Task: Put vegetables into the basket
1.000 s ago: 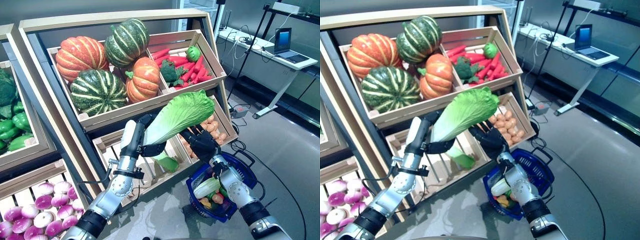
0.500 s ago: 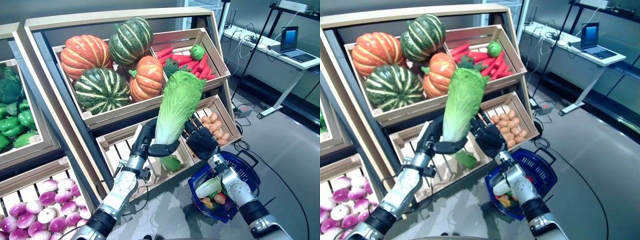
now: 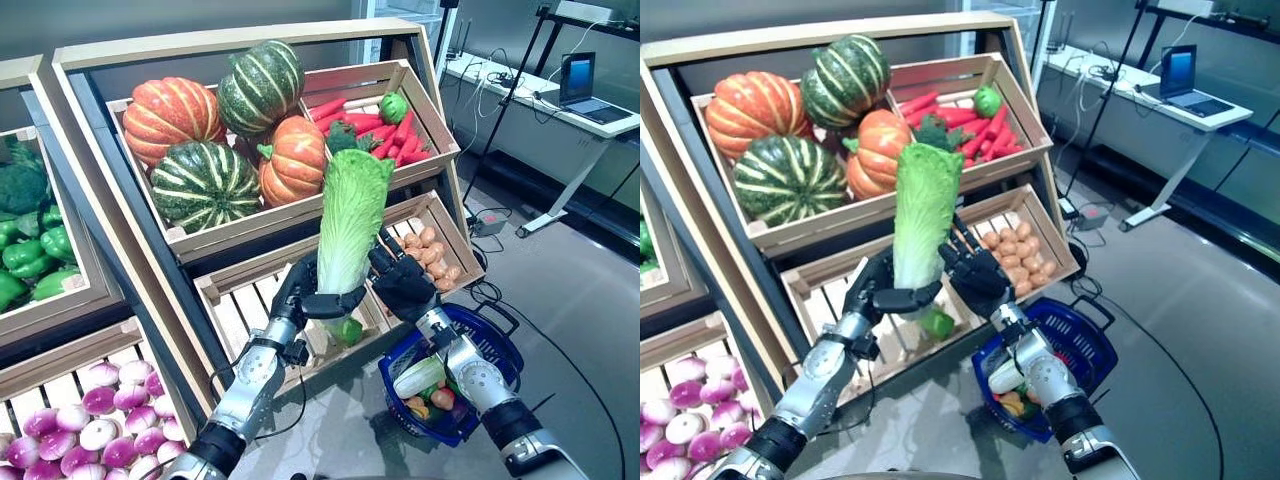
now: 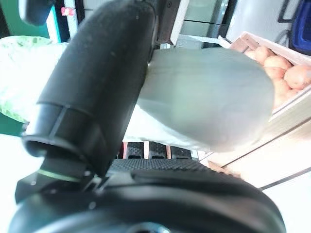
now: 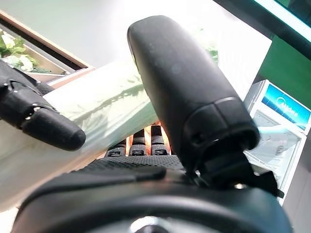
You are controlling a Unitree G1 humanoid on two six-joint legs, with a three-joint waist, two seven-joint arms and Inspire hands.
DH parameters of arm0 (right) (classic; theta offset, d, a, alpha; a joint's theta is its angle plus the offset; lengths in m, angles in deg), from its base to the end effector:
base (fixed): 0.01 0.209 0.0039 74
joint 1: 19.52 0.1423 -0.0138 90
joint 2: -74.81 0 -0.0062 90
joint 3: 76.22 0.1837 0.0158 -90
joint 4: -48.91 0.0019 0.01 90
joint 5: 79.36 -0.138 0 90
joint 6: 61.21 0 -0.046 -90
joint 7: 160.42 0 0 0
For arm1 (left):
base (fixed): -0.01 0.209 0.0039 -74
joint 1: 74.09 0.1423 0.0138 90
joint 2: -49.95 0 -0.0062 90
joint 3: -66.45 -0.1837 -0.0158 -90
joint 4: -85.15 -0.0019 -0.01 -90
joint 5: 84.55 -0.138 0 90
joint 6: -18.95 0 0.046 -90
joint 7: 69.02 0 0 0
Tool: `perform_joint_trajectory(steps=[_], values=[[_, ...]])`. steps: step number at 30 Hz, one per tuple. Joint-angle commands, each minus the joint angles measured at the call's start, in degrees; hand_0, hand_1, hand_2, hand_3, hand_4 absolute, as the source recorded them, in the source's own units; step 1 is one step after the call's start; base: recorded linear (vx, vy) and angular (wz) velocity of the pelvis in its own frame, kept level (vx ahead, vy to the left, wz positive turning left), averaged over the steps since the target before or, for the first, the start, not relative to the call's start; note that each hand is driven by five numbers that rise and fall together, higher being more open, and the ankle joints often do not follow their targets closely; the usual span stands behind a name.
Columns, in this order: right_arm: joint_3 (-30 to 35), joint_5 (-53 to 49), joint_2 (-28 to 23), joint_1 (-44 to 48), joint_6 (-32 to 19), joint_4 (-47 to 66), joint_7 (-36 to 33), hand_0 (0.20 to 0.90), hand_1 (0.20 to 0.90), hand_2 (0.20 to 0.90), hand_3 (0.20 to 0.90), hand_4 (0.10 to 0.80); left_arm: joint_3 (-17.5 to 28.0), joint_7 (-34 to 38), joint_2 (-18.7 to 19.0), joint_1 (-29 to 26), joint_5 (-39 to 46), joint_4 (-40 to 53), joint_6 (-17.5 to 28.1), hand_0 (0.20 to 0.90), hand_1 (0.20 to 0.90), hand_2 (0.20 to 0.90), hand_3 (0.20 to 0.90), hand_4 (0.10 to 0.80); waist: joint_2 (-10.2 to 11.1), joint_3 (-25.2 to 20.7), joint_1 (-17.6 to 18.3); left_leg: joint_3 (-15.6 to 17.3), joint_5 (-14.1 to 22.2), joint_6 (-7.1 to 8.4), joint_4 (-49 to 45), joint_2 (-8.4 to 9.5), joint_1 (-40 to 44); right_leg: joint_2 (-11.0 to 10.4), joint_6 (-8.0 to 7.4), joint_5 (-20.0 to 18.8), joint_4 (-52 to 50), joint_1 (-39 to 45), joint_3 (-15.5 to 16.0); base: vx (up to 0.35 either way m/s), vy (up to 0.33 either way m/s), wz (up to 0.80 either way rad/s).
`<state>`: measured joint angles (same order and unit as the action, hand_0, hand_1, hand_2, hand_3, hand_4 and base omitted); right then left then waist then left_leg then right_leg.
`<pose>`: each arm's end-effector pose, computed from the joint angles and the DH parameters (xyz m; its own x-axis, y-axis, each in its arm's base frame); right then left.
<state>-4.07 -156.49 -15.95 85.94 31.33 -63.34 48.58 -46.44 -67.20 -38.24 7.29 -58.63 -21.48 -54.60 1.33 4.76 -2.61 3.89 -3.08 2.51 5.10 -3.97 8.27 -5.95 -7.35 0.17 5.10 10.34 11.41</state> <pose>0.2449 -0.1533 0.0228 0.8352 0.5150 0.1928 -0.4248 0.3816 0.8210 0.2181 0.1459 0.0218 0.9656 -0.2591 0.0240 0.2602 0.9611 -0.0932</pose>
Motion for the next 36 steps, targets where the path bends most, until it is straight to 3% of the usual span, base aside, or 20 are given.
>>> perform_joint_trajectory(steps=[1, 5, 9, 14, 20, 28, 29, 30, 31, 36], values=[[-0.5, 0.0, 7.3, 13.1, -0.4, 12.1, 13.3, 0.900, 0.900, 0.900, 0.900, 0.800, -5.6, -2.8, -1.8, -8.3, -4.3, -6.9, -3.3, 0.300, 0.300, 0.300, 0.300, 0.400, 1.5, -3.4, 0.6, -0.7, 5.4, -0.10, -0.1, 0.92, 0.0, -0.9, 0.17, -0.9, -0.2, -1.3, -2.9, 0.000, 0.000, 0.00], [-0.9, -0.3, 7.3, 13.8, -0.1, 13.1, 15.7, 0.900, 0.900, 0.900, 0.900, 0.800, -6.0, -4.5, -2.8, -8.6, -1.2, -8.8, -6.8, 0.300, 0.300, 0.300, 0.300, 0.400, 1.5, -3.4, 0.8, -0.5, 5.4, -0.24, -0.1, 0.99, 0.0, -0.9, 0.12, -0.9, -0.3, -1.5, -3.3, -0.003, -0.005, -0.02], [-1.4, 5.6, 6.2, 14.4, -1.5, 13.7, 12.2, 0.900, 0.900, 0.900, 0.900, 0.800, -6.8, -1.6, -1.8, -9.6, -10.9, -9.2, -3.9, 0.300, 0.300, 0.300, 0.300, 0.400, 1.6, -3.3, 0.9, -0.7, 5.4, -0.32, -0.1, 1.11, 0.0, -0.8, 0.11, -0.8, -0.3, -1.6, -3.7, -0.002, -0.008, -0.02], [-1.0, 14.3, 1.5, 15.0, -5.2, 12.3, 5.4, 0.900, 0.900, 0.900, 0.900, 0.800, -8.1, 4.2, 2.7, -12.6, -23.5, -3.5, -1.4, 0.300, 0.300, 0.300, 0.300, 0.400, 1.7, -3.1, 1.2, -0.8, 5.3, -0.21, -0.1, 1.01, -0.3, -0.8, 0.03, -1.0, -0.3, -1.8, -3.8, -0.013, -0.016, -0.06], [-1.0, 11.4, -0.4, 14.5, -6.6, 14.2, 3.3, 0.900, 0.900, 0.900, 0.900, 0.800, -10.4, 9.0, 9.1, -14.9, -39.0, 5.3, 3.7, 0.300, 0.300, 0.300, 0.300, 0.400, 1.5, -2.3, 1.1, -1.1, 5.3, -0.04, -0.1, 0.78, -0.3, -0.8, -0.09, -1.0, -0.4, -1.8, -3.6, -0.002, -0.003, -0.01], [-1.2, 8.4, 1.2, 13.8, -9.8, 15.0, 0.0, 0.900, 0.900, 0.900, 0.900, 0.800, -14.7, 11.1, 11.4, -14.9, -45.0, 9.7, 6.4, 0.300, 0.300, 0.300, 0.300, 0.400, 1.1, -2.2, 0.9, -1.3, 5.6, 0.03, -0.1, 0.56, -0.3, -1.0, -0.26, -0.8, -0.4, -1.6, -3.0, 0.000, 0.000, 0.00], [-1.1, 7.8, 1.3, 13.7, -10.3, 15.1, -0.1, 0.552, 0.552, 0.552, 0.552, 0.568, -15.0, 11.3, 11.5, -14.6, -45.1, 9.6, 6.4, 0.300, 0.300, 0.300, 0.300, 0.400, 1.1, -2.2, 0.9, -1.3, 5.6, 0.05, -0.1, 0.53, -0.2, -1.0, -0.26, -0.7, -0.4, -1.6, -3.0, 0.000, 0.000, 0.00], [-1.0, 7.2, 1.4, 13.7, -10.5, 15.1, -0.1, 0.493, 0.493, 0.493, 0.493, 0.529, -15.2, 11.4, 11.5, -14.5, -45.1, 9.5, 6.4, 0.300, 0.300, 0.300, 0.300, 0.400, 1.1, -2.2, 0.9, -1.2, 5.6, 0.06, -0.1, 0.52, -0.2, -1.0, -0.27, -0.7, -0.4, -1.6, -3.0, -0.032, 0.003, 0.00], [-0.6, 5.6, 2.0, 13.7, -11.5, 15.3, -0.5, 0.300, 0.300, 0.300, 0.300, 0.400, -15.8, 11.8, 11.5, -14.0, -45.0, 9.0, 6.3, 0.300, 0.300, 0.300, 0.300, 0.400, 1.1, -2.1, 0.9, -1.2, 5.1, 0.03, -0.1, 0.57, -0.5, -1.0, -0.22, -1.2, -0.5, -1.9, -2.9, 0.000, 0.000, 0.00], [0.7, 2.9, 3.7, 14.0, -13.3, 15.0, -1.1, 0.300, 0.300, 0.300, 0.300, 0.400, -16.7, 12.4, 11.0, -13.0, -44.3, 7.7, 5.7, 0.300, 0.300, 0.300, 0.300, 0.400, 0.9, -2.2, 0.8, -1.2, 5.1, 0.03, -0.1, 0.51, -0.5, -1.0, -0.20, -1.1, -0.5, -1.9, -2.9, -0.004, 0.003, 0.00]])
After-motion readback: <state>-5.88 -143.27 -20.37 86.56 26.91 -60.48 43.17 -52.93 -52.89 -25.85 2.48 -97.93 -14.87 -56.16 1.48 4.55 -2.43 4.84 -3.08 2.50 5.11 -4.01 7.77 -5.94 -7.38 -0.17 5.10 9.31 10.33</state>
